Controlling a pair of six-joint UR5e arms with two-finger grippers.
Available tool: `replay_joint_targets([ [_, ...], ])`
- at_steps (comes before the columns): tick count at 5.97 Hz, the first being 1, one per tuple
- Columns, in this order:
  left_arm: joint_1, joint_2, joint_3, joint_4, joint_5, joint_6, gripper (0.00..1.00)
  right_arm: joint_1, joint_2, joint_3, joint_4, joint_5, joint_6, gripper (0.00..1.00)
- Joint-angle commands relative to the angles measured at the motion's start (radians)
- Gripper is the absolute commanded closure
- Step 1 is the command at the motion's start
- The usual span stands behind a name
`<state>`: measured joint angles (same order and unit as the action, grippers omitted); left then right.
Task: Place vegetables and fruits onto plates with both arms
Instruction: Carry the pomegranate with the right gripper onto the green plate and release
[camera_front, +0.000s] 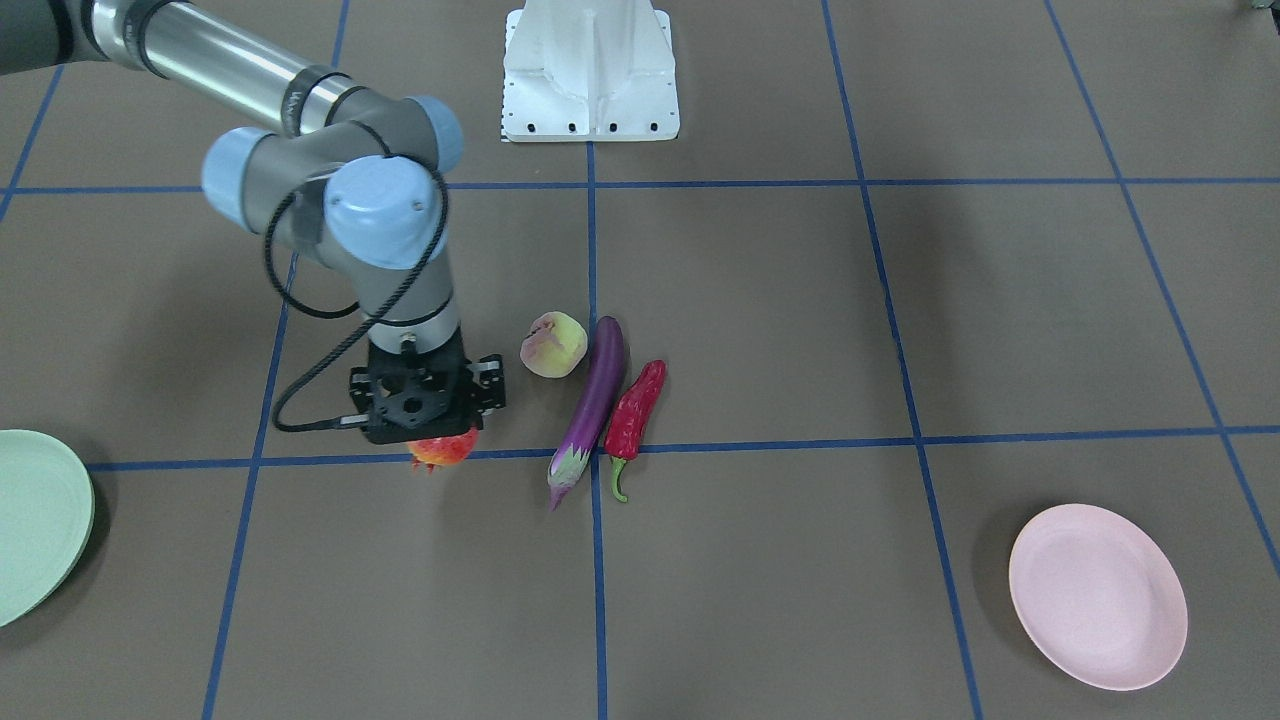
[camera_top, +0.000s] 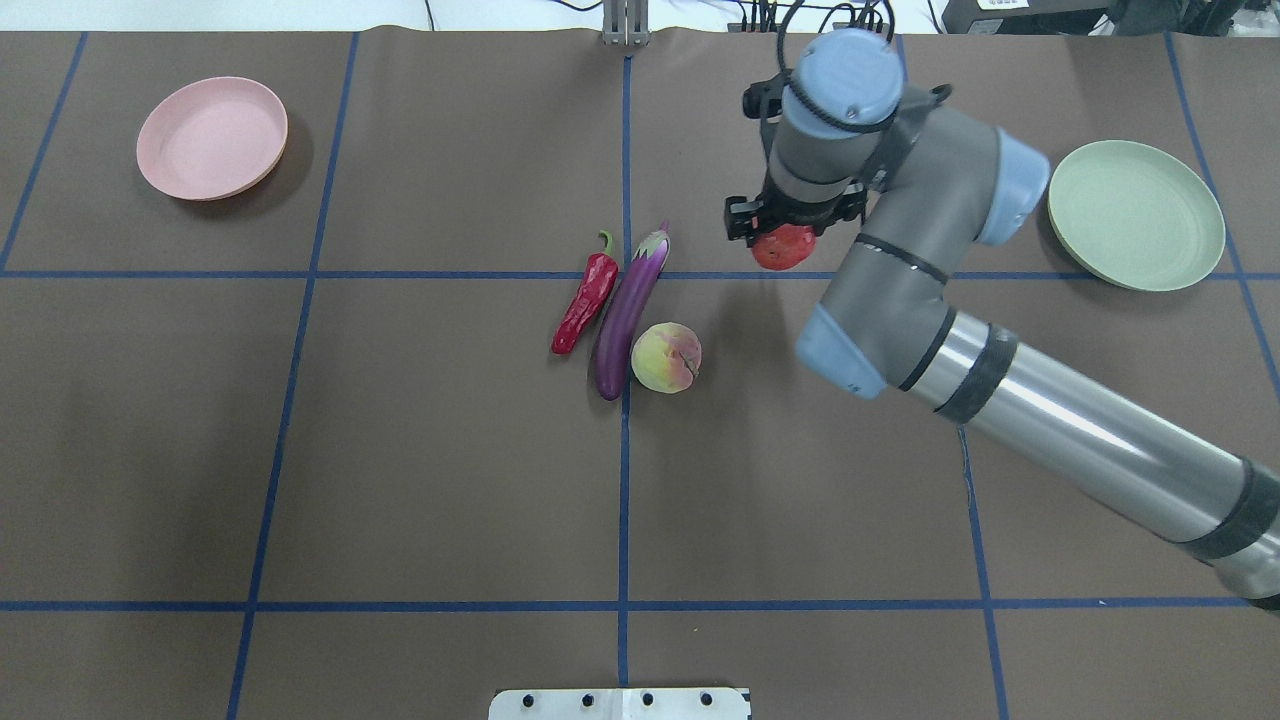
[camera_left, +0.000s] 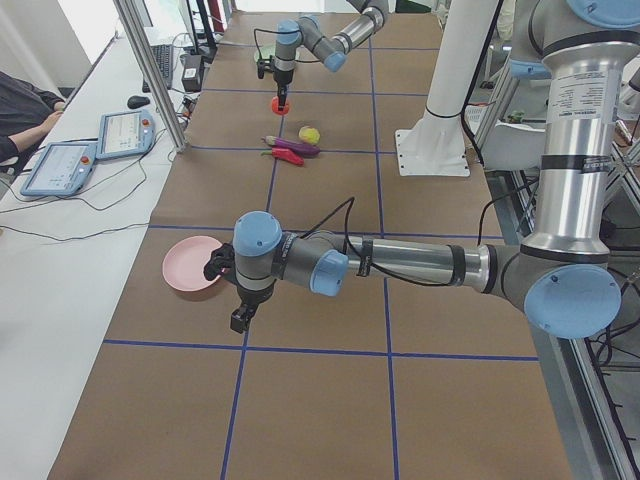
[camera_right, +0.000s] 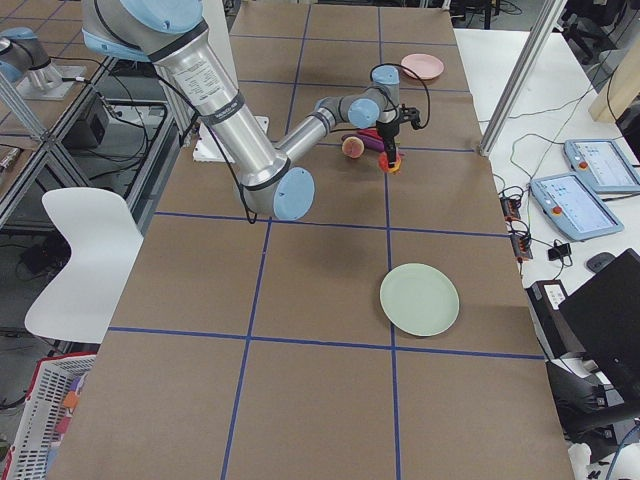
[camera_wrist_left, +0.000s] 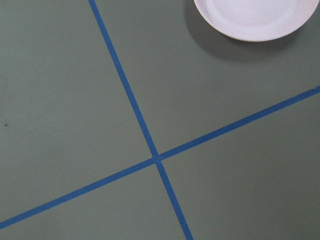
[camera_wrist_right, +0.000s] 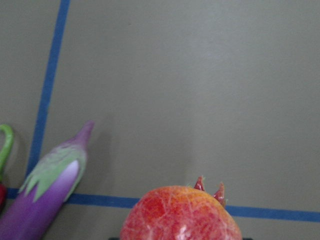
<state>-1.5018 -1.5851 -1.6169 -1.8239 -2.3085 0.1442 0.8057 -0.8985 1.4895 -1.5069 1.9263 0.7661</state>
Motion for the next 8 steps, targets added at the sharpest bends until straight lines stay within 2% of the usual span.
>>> replay_joint_targets([
  [1, 0.000, -0.001, 0.000, 0.000, 0.000, 0.000, 0.00, 0.206, -0.127, 0.009, 0.007, 0.161, -0.384, 1.00],
  [2, 0.000, -0.001, 0.000, -0.003, 0.000, 0.000, 0.00, 0.322, -0.195, -0.027, 0.002, 0.233, -0.600, 1.00],
  [3, 0.000, -0.001, 0.002, -0.006, 0.001, 0.000, 0.00, 0.434, -0.215, -0.148, 0.005, 0.288, -0.863, 1.00],
  [4, 0.000, 0.000, 0.000, -0.006, 0.000, 0.000, 0.00, 0.510, -0.214, -0.276, 0.036, 0.343, -1.022, 1.00],
  [5, 0.000, 0.000, 0.000, -0.006, 0.000, 0.000, 0.00, 0.515, -0.232, -0.357, 0.153, 0.384, -1.022, 1.00],
  [6, 0.000, 0.000, 0.000, -0.008, 0.000, 0.000, 0.00, 0.515, -0.250, -0.373, 0.183, 0.396, -1.018, 1.00],
  [7, 0.000, -0.001, 0.000, -0.008, 0.000, 0.000, 0.00, 0.515, -0.254, -0.373, 0.183, 0.416, -1.015, 0.79],
  [8, 0.000, -0.001, 0.000, -0.008, 0.000, 0.000, 0.00, 0.520, -0.258, -0.361, 0.183, 0.424, -0.992, 0.01],
])
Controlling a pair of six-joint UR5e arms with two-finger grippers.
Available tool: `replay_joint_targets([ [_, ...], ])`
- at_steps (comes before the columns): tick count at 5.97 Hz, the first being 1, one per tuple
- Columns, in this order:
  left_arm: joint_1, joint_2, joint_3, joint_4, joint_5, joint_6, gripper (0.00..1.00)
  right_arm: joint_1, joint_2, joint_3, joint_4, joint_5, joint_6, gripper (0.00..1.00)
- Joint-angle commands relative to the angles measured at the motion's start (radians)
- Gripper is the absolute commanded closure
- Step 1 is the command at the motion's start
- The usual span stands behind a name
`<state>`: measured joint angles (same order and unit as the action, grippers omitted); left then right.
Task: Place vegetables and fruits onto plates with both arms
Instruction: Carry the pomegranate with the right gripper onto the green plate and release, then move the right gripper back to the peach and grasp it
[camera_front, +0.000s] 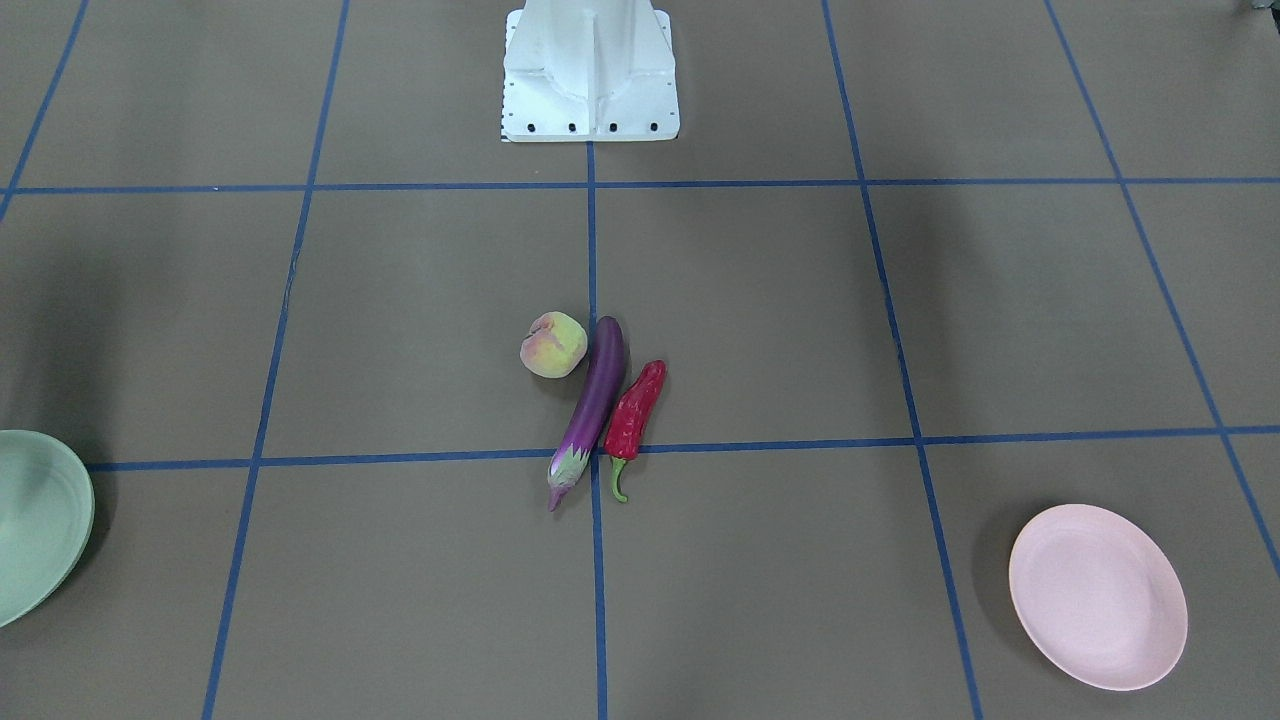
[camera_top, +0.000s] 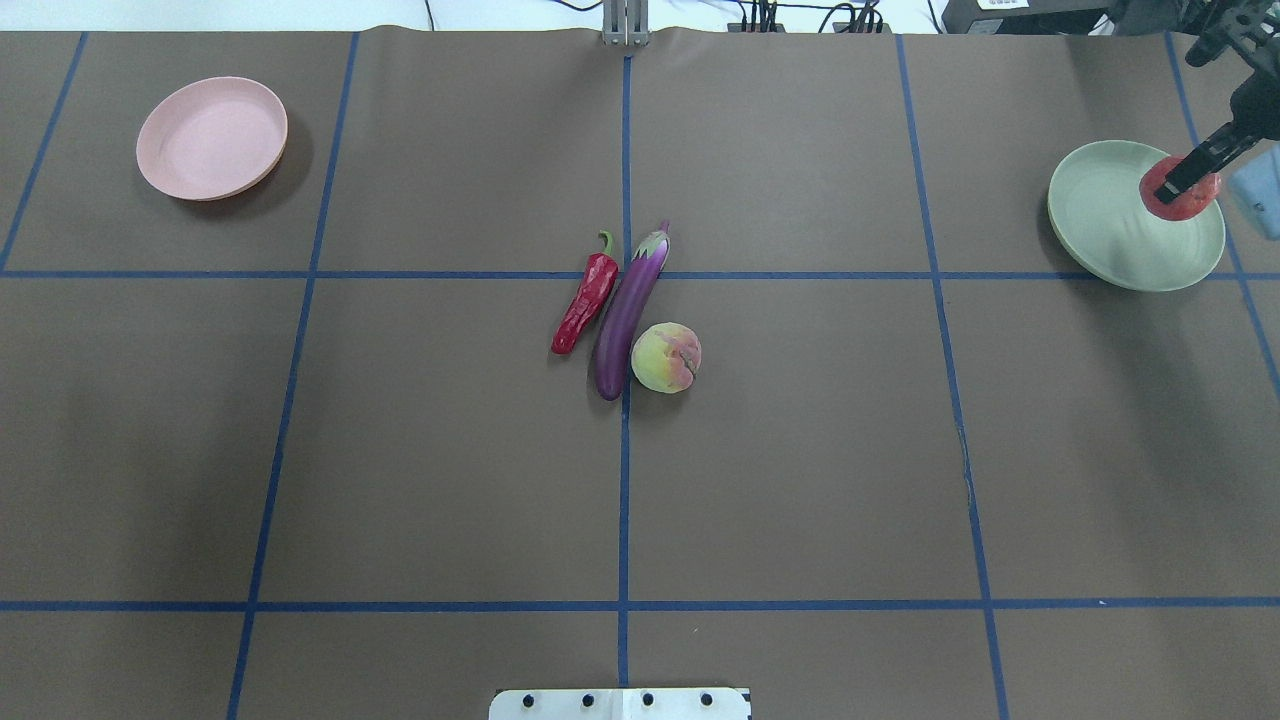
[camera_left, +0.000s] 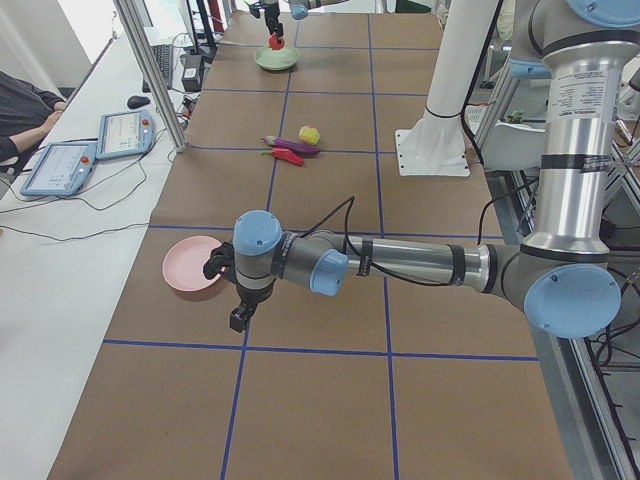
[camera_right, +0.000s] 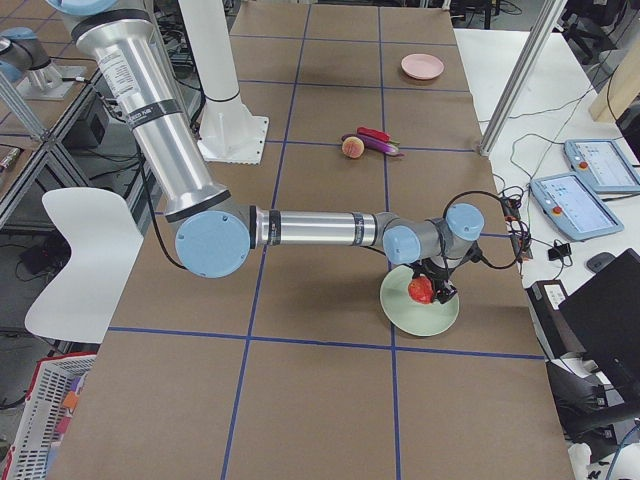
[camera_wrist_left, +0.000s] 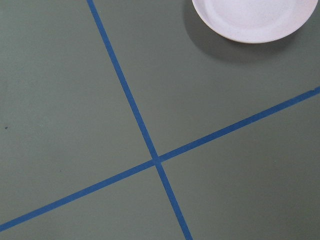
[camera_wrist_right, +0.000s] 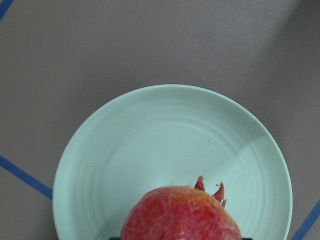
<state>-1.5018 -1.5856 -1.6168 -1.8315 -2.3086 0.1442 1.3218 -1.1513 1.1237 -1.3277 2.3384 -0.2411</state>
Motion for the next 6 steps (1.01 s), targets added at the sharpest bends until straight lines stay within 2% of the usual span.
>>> replay_joint_targets([
  [1, 0.000, 0.000, -0.002, 0.000, 0.000, 0.000, 0.00, 0.013, -0.008, 0.068, 0.002, 0.030, 0.134, 0.00],
  [3, 0.000, 0.000, 0.002, -0.011, 0.000, 0.002, 0.00, -0.009, -0.005, 0.279, -0.045, 0.025, 0.436, 0.00],
  [4, 0.000, 0.000, 0.002, -0.011, 0.000, 0.002, 0.00, -0.097, 0.002, 0.415, -0.109, -0.002, 0.618, 0.00],
  [5, 0.000, 0.000, 0.002, -0.011, 0.000, 0.002, 0.00, -0.224, 0.031, 0.547, -0.186, -0.081, 0.823, 0.00],
  [6, 0.000, 0.000, 0.002, -0.011, 0.000, 0.002, 0.00, -0.369, 0.118, 0.591, -0.238, -0.187, 1.043, 0.00],
])
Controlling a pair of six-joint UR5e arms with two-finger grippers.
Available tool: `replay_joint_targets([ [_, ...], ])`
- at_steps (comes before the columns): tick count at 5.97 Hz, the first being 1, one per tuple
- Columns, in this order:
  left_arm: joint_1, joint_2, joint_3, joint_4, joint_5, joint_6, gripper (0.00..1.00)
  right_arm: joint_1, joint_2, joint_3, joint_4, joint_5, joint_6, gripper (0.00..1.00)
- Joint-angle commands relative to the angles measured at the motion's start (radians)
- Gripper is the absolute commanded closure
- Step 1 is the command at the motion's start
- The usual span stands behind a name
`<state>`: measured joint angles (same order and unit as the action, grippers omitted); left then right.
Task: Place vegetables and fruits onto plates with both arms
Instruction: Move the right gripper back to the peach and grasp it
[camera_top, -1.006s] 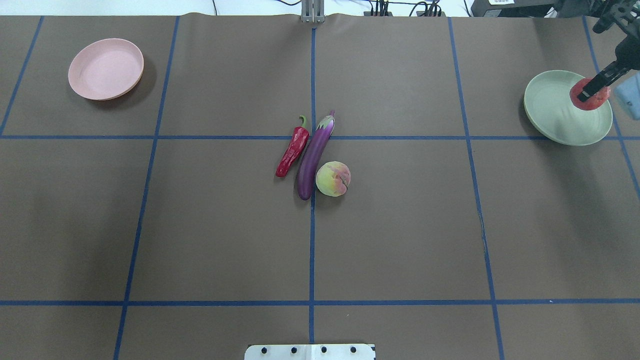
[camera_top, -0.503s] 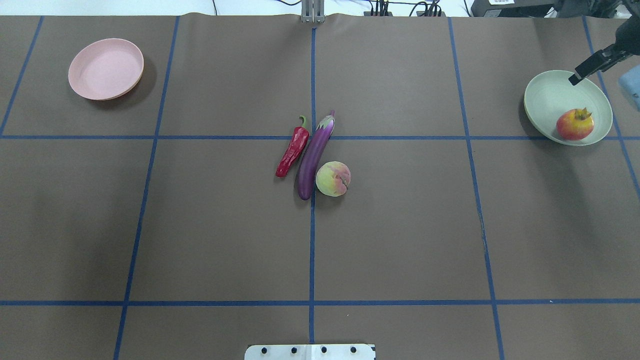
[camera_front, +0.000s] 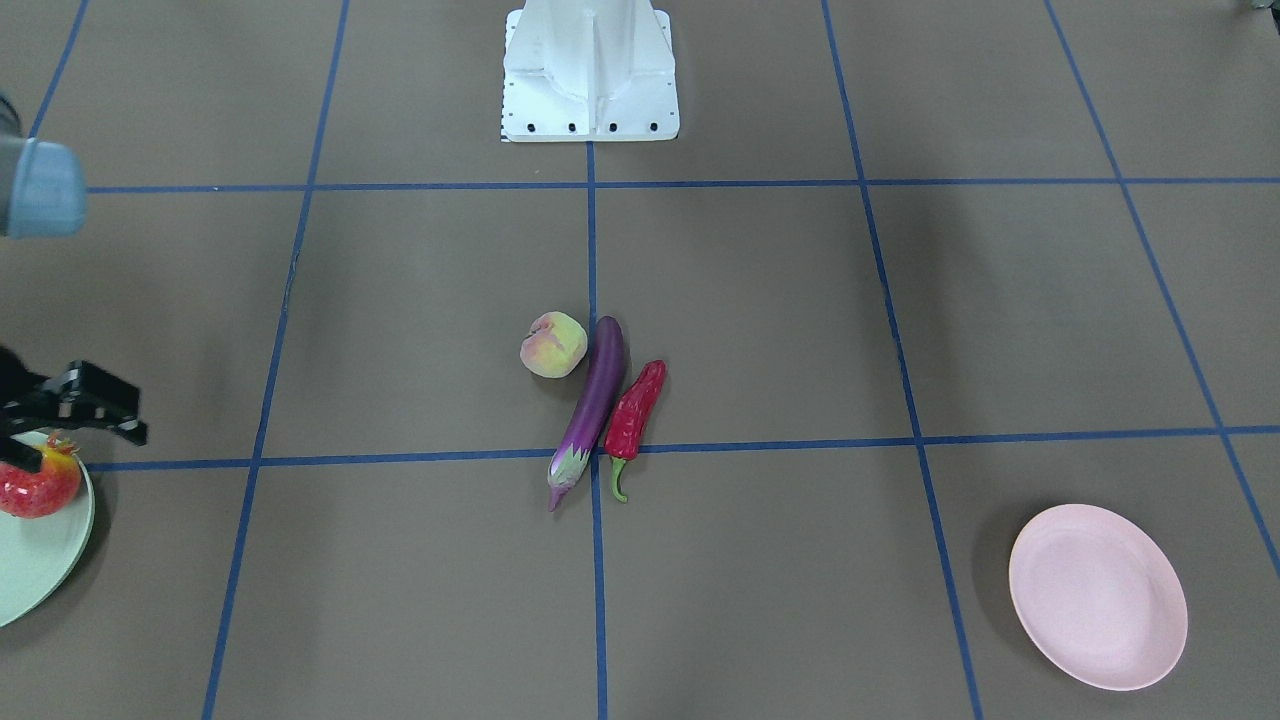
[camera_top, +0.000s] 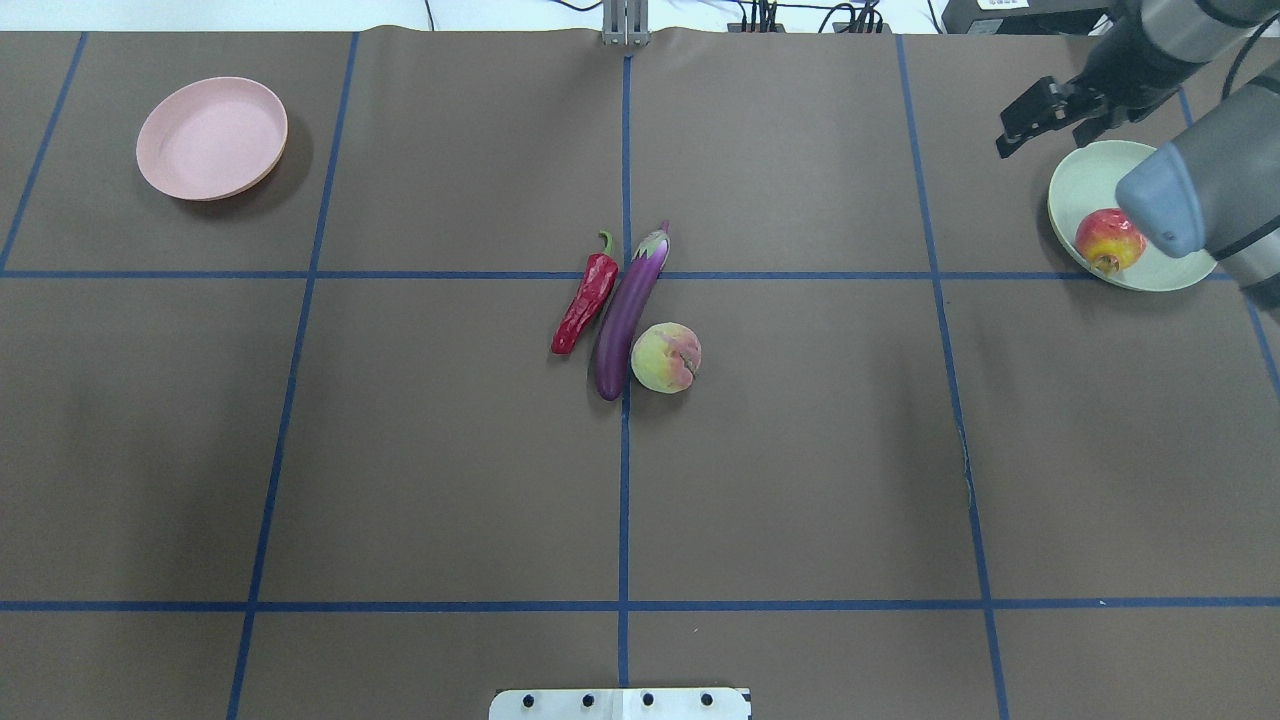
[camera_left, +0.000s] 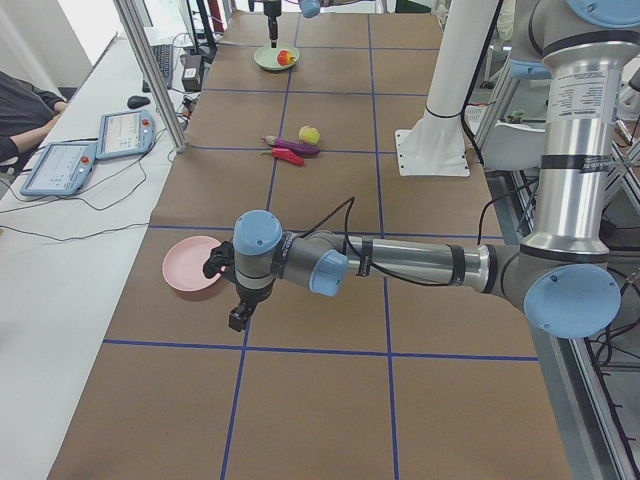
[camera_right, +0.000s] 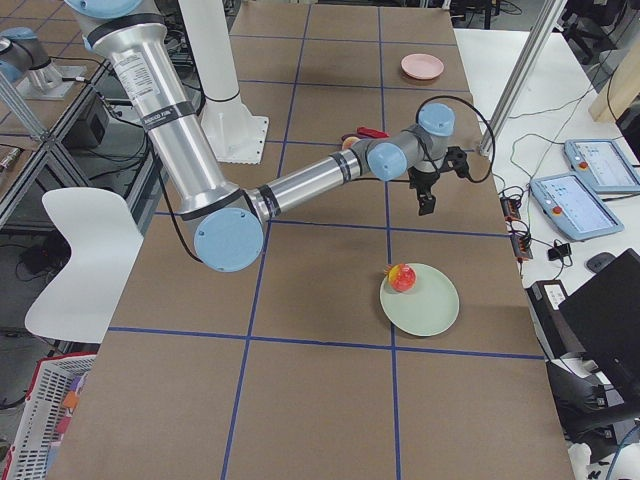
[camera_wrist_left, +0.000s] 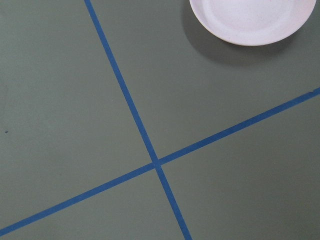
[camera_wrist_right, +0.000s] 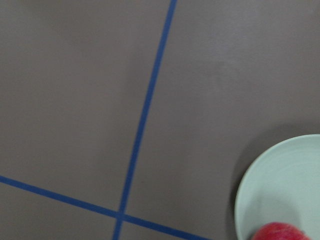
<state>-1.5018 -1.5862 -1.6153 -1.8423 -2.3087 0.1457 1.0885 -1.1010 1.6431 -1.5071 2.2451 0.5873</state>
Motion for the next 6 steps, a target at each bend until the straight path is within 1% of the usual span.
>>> replay_joint_targets([
  [1, 0.000, 0.000, 0.012, -0.002, 0.000, 0.000, 0.00, -0.277, 0.128, 0.067, -0.065, -0.220, 0.374, 0.00],
  [2, 0.000, 0.000, 0.038, -0.036, 0.000, 0.000, 0.00, -0.386, 0.188, 0.044, -0.065, -0.328, 0.476, 0.00],
  [3, 0.000, 0.000, 0.060, -0.064, 0.000, 0.000, 0.00, -0.448, 0.243, -0.001, -0.065, -0.367, 0.509, 0.00],
  [4, 0.000, 0.000, 0.061, -0.067, 0.000, 0.000, 0.00, -0.502, 0.256, -0.022, -0.065, -0.427, 0.514, 0.00],
  [6, 0.000, 0.000, 0.061, -0.069, 0.000, 0.000, 0.00, -0.568, 0.260, -0.046, -0.064, -0.488, 0.537, 0.00],
])
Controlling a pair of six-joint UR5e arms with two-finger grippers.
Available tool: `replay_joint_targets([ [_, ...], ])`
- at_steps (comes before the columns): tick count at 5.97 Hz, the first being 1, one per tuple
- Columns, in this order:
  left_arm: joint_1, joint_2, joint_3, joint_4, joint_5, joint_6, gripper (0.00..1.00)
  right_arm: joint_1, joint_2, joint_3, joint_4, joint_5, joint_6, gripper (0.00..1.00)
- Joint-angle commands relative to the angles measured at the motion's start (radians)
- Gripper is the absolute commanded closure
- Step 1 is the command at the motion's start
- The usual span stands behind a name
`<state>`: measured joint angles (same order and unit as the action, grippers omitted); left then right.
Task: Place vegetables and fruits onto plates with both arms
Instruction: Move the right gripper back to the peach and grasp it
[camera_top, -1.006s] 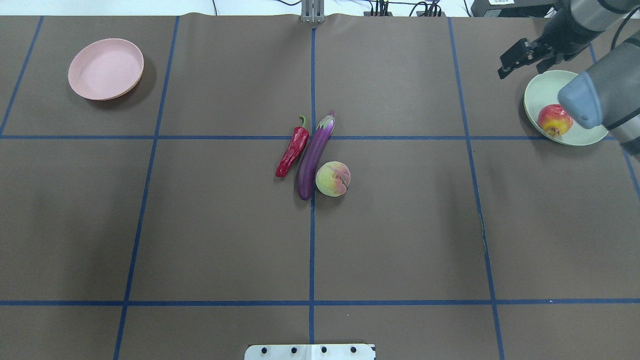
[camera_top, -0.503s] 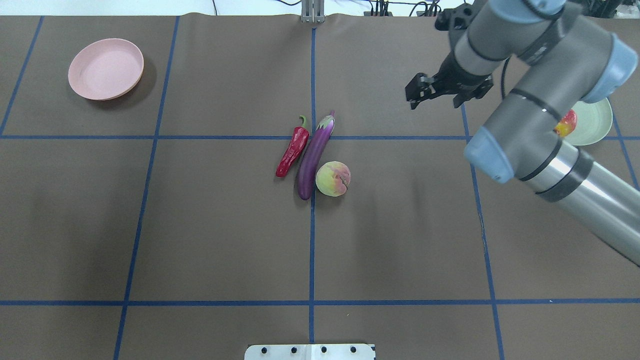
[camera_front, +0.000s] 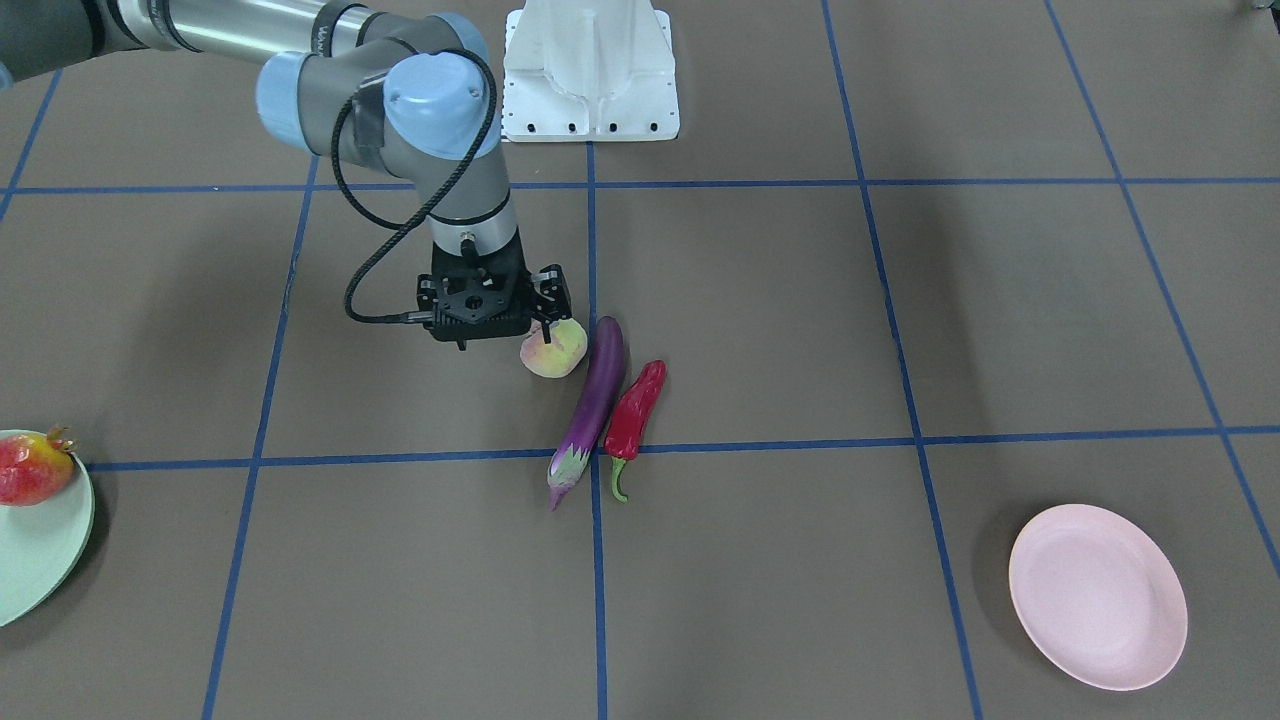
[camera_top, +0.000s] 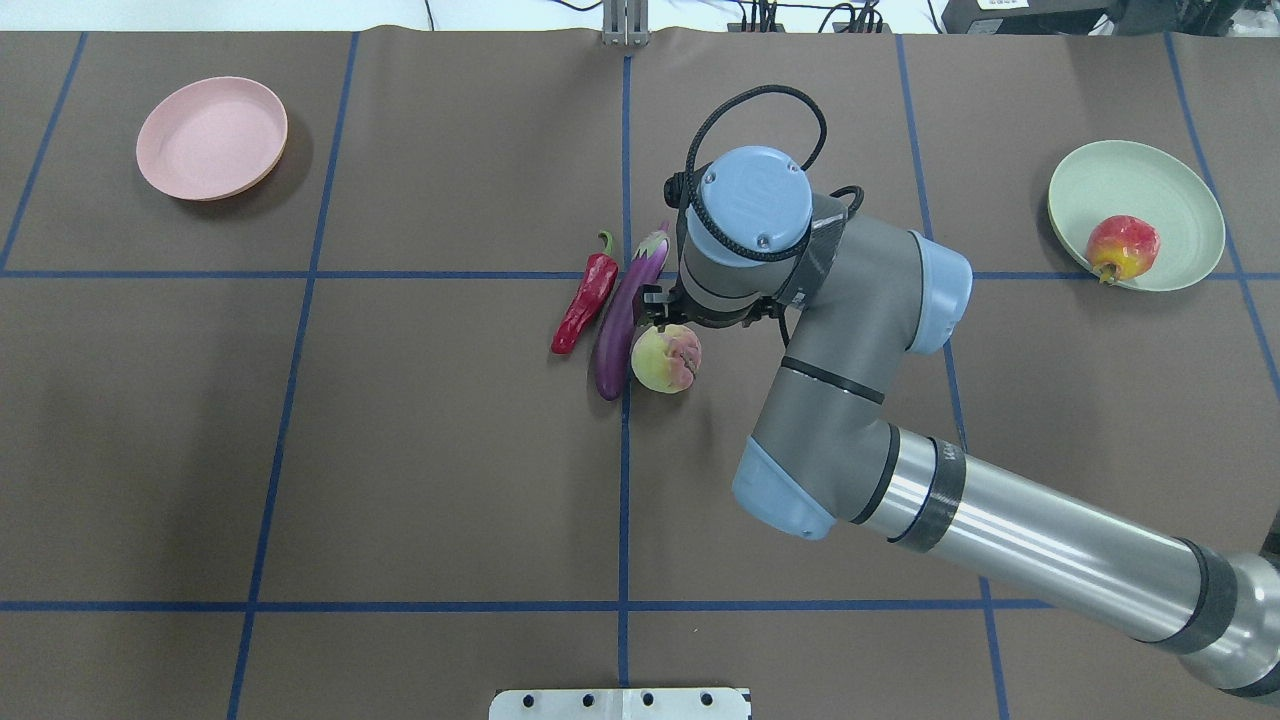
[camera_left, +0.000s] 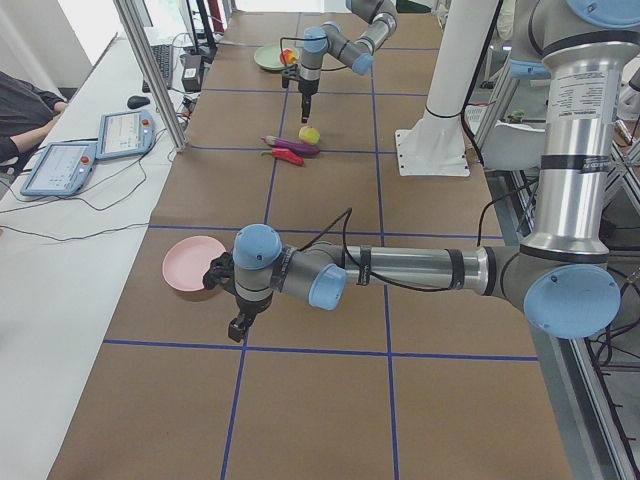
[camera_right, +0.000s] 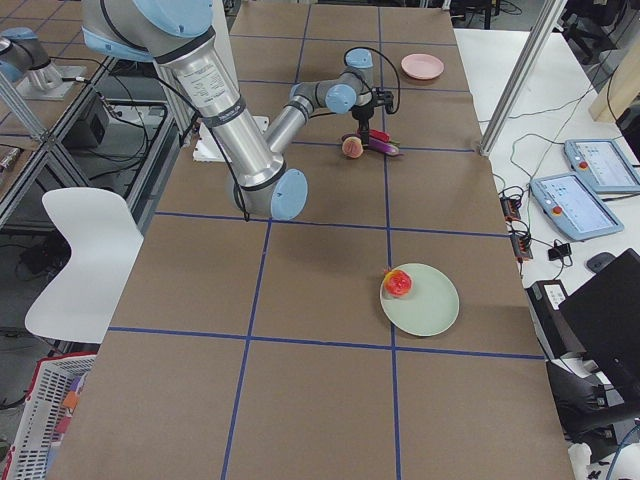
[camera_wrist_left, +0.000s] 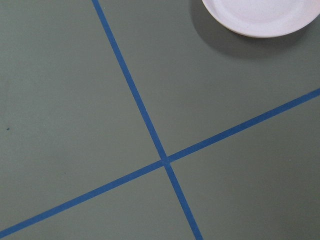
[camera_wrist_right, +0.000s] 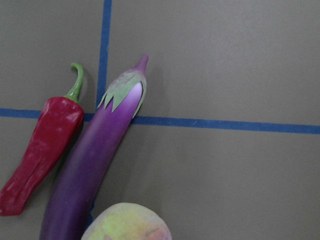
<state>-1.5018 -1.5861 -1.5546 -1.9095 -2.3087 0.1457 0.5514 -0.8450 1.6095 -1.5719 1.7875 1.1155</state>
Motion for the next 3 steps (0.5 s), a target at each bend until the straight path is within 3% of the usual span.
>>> replay_joint_targets([
  [1, 0.000, 0.000, 0.001, -0.002, 0.000, 0.000, 0.00, -0.045, 0.036, -0.054, 0.006, -0.040, 0.009, 0.00],
  [2, 0.000, 0.000, -0.002, -0.002, 0.000, 0.000, 0.00, -0.048, 0.088, -0.122, 0.006, -0.046, 0.009, 0.00],
  [3, 0.000, -0.002, -0.001, -0.002, 0.000, 0.000, 0.00, -0.056, 0.084, -0.126, 0.007, -0.057, 0.007, 0.00],
])
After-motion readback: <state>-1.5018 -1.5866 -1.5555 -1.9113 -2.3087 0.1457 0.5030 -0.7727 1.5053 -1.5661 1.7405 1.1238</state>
